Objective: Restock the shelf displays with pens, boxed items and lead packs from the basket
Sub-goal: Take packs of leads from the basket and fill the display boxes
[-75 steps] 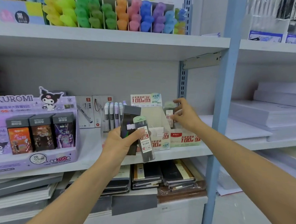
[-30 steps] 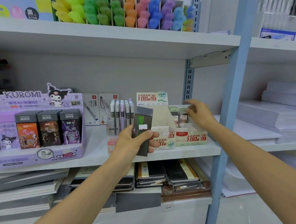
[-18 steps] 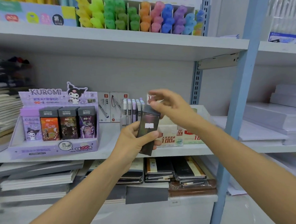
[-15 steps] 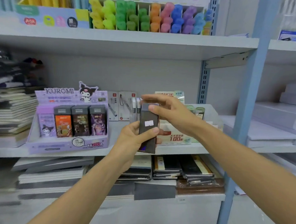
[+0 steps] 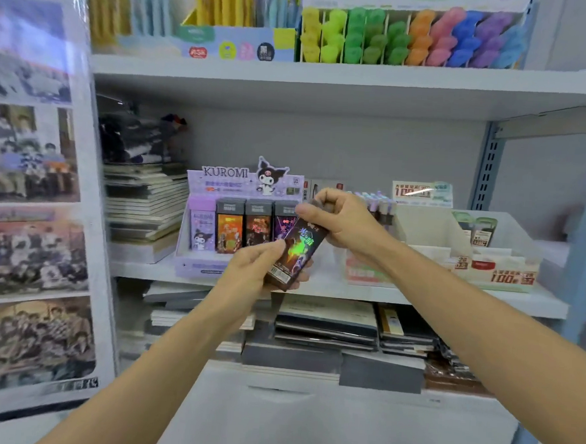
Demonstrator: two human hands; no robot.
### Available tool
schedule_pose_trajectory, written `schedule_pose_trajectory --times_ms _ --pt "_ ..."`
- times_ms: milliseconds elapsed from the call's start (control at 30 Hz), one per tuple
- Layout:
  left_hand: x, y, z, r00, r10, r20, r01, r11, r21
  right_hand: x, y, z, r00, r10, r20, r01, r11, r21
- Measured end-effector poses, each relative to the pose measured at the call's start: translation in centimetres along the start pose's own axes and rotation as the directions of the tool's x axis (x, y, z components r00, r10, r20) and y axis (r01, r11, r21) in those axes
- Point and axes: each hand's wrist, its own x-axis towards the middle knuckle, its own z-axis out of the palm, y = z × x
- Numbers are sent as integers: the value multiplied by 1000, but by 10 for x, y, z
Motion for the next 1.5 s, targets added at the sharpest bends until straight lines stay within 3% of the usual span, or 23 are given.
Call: schedule_pose_trajectory --times_ms 100,200,300,400,467,700,1000,1233,1367,1500 --pt "-5 -4 -24 988 65 -137 -54 996 77 7 -3 18 995 10 100 -7 1000 -23" --pt "-13 -9 -50 927 279 -250 -150 888 435 13 -6 27 994 -42 98 48 997 -66" --pt "-20 -16 -75 827 533 -177 -146 508 849 23 -6 37 977 -198 -78 180 966 -187" --pt "-24 -27 -90 911 409 -48 -25 173 985 34 -4 47 947 -264 -181 194 923 -333" --pt "-26 -34 -94 944 330 -22 2 59 998 41 1 53 937 -309 -161 210 869 -448" --pt "-23 -40 -94 919 393 21 -11 -27 1000 52 11 77 947 -316 -65 245 836 -491" --pt "-24 -40 -97 939 342 32 1 -96 995 72 1 77 942 -298 153 315 634 -706" --pt "-24 -39 -96 941 336 32 4 -107 994 77 6 102 915 -364 177 366 560 -743" --pt "-24 -41 -97 937 348 32 5 -104 995 72 24 97 856 -506 109 399 509 -763" --pt "-22 -43 -98 940 340 29 11 -114 993 67 40 102 889 -427 164 361 435 -825"
